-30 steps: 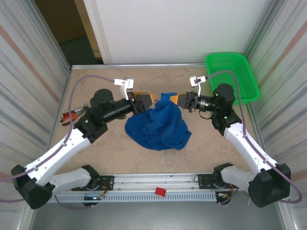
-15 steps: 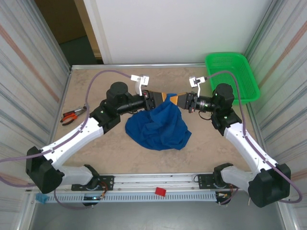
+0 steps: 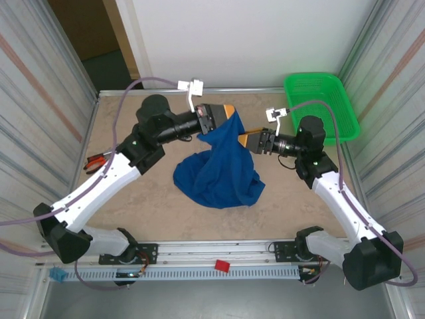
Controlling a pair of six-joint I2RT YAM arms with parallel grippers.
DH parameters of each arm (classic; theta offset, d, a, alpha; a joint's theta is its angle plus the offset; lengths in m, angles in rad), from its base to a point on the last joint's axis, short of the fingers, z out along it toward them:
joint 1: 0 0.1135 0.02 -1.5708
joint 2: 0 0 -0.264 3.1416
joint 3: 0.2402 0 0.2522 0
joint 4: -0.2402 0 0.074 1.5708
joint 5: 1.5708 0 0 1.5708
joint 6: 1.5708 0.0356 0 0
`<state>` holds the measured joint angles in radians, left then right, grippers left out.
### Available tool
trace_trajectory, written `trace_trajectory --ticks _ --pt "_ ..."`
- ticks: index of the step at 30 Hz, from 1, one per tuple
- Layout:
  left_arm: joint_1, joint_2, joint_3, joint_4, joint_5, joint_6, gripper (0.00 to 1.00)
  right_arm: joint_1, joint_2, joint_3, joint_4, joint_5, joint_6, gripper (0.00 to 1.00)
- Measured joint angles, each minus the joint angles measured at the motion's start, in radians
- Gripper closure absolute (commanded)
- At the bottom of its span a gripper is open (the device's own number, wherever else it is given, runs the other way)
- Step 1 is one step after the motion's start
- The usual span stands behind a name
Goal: Fold the inside-out t-shirt
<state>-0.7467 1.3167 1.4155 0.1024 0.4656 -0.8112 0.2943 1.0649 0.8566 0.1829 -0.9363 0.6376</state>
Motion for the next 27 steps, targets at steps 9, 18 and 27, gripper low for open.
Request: trace_trajectory --ticks 9,18,27 --pt "0.184 0.034 0.061 -0.100 -0.017 -0.008 1.00 -0.005 0.000 -0.050 -0.159 0.150 -0.077 0.34" --pt "0.491 0.550 0.374 -0.069 -0.002 0.026 0.48 0.002 0.000 -0.128 -0.394 0.470 -0.135 0.32" --pt "0.543 0.491 0.250 -0.175 0.027 0.089 0.38 0.162 0.063 -0.137 -0.532 0.705 -0.210 0.27"
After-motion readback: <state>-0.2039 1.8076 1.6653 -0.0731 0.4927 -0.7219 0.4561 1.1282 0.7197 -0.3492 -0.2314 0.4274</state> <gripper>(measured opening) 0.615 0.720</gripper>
